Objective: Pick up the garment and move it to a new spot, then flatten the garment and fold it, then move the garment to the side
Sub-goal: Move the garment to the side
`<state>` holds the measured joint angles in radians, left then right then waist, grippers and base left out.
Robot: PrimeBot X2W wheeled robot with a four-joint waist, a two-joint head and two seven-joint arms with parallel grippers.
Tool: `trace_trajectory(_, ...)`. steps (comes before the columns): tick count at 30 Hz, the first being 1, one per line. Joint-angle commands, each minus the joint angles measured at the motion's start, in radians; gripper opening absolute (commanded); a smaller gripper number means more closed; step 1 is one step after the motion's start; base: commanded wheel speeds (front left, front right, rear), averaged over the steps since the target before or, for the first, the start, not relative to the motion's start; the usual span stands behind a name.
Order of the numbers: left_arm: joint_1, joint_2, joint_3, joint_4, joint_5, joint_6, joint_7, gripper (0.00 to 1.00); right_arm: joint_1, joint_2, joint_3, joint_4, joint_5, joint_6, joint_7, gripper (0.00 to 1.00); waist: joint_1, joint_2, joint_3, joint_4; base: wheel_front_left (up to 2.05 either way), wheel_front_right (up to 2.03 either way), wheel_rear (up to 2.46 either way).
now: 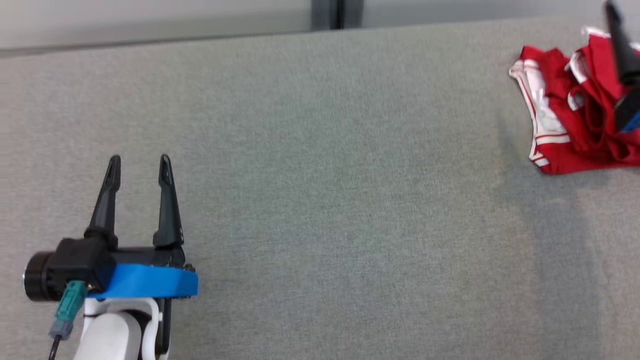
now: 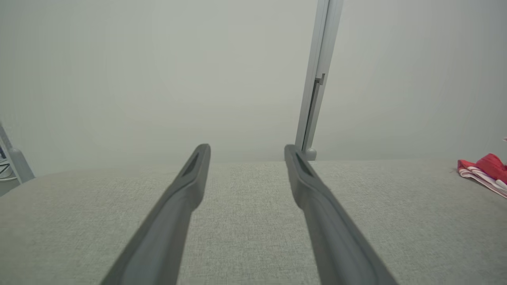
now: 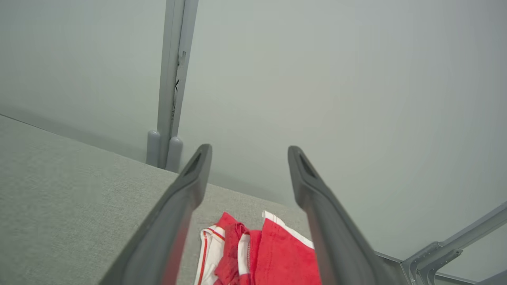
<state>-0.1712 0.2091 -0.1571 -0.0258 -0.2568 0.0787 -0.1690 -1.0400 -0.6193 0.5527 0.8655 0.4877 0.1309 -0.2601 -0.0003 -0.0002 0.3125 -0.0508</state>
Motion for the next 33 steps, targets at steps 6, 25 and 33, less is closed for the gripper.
trace_trajectory(6, 0.053, -0.005, 0.006, 0.039, -0.024, 0.001, -0.017, 1.00, 0.140, 0.078, -0.069, -0.120, -0.033, 0.000, -0.005, 1.00, 0.0003, 0.0002, -0.091, 0.008, 0.00, 0.00, 0.00)
trace_trajectory(25, 0.143, -0.004, -0.001, 0.104, -0.058, 0.010, -0.025, 1.00, 0.679, 0.285, -0.380, -0.416, -0.164, 0.000, -0.001, 1.00, 0.0003, 0.0002, -0.237, 0.006, 0.00, 0.00, 0.00)
trace_trajectory(33, 0.160, -0.004, -0.003, 0.122, -0.069, 0.009, -0.028, 1.00, 0.879, 0.377, -0.520, -0.587, -0.223, 0.000, 0.050, 1.00, 0.0003, 0.0002, -0.272, 0.028, 0.00, 0.00, 0.00)
